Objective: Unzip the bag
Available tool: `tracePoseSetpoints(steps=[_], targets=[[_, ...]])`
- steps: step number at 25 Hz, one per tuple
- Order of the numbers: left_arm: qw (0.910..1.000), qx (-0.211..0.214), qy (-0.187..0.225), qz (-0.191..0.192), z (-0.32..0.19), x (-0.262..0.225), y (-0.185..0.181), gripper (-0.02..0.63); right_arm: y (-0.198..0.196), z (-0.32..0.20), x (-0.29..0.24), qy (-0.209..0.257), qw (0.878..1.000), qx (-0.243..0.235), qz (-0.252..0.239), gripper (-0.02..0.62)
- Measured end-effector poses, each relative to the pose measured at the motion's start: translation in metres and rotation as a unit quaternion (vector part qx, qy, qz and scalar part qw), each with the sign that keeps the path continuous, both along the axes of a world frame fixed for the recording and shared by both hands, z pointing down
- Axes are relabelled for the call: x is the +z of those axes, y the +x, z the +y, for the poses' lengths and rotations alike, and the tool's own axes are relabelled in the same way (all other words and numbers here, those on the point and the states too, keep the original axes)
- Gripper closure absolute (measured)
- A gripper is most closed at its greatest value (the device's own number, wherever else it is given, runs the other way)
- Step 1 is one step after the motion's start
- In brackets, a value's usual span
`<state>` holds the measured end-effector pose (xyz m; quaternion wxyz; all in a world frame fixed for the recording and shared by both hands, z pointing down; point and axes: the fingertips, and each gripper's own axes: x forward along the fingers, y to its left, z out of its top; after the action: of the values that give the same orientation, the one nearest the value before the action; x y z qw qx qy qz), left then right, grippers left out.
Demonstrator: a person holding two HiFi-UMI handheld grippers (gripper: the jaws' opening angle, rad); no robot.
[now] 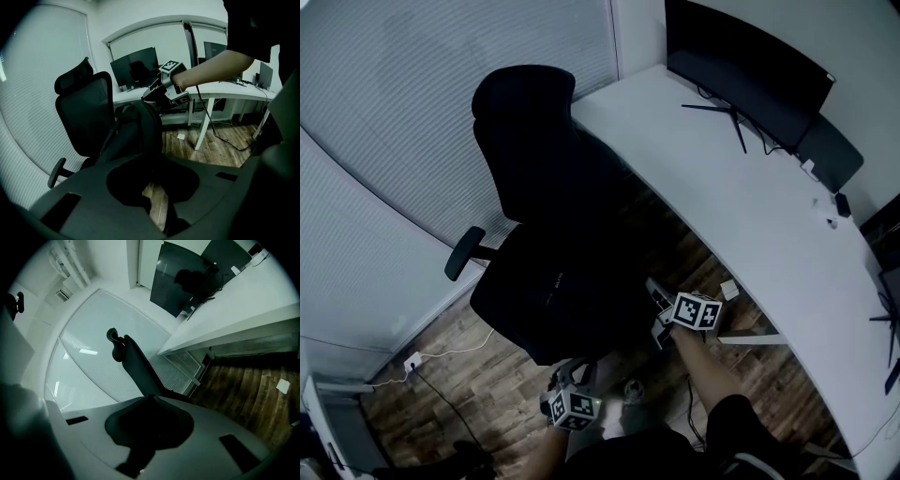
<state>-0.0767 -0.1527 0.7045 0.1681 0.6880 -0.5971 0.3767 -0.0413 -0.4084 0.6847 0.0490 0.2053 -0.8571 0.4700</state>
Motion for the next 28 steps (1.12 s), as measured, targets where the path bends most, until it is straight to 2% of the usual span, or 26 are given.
tracePoseSetpoints(steps=[18, 28], targets=[[0.9999, -0.009, -0.003, 0.012, -0.007, 0.0, -0.005, 0.546, -0.042, -0.05, 0.028, -0.002, 0.999, -0.011, 0.051, 0.543], [0.9996, -0.009, 0.0, 0.027, -0.019, 0.001, -0.007, 0.552, -0.051, -0.06, 0.033, -0.008, 0.998, -0.002, 0.057, 0.543]])
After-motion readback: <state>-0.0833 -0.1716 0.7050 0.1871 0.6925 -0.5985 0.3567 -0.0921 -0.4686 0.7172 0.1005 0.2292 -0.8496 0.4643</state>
